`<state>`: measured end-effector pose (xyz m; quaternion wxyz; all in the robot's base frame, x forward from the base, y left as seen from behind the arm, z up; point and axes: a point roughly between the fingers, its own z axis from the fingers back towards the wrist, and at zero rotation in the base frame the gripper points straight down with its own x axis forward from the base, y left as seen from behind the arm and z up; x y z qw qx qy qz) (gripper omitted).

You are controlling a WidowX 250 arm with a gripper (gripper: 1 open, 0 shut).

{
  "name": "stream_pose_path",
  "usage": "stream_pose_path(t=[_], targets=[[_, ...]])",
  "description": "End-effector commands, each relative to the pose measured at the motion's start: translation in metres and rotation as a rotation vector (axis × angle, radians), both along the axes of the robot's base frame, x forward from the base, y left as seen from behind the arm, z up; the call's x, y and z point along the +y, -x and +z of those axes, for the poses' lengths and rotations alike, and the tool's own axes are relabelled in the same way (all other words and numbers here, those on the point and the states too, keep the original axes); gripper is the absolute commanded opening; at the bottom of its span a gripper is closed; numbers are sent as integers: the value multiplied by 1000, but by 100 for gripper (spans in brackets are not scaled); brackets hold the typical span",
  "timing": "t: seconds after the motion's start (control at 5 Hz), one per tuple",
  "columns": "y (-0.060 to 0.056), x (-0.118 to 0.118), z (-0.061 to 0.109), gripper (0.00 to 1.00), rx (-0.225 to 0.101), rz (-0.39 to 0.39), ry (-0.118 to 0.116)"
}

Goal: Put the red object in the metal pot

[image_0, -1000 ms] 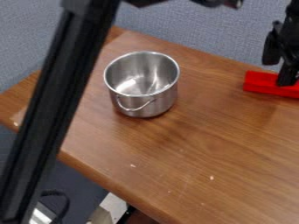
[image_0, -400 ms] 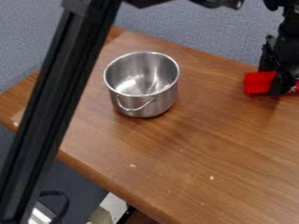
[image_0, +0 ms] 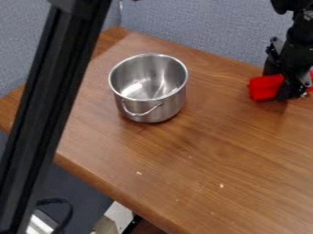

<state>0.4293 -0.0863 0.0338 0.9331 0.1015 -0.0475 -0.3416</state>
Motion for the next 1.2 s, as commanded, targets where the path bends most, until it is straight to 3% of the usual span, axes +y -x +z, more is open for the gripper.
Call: stream_pose_path(t=[0.0,0.4,0.8,1.0], targets=[[3,-7,10,0,-43,39,7],[5,-13,4,0,-78,109,38],[3,-18,7,0,-125,205,76],[1,-26,3,0,-140,185,101]])
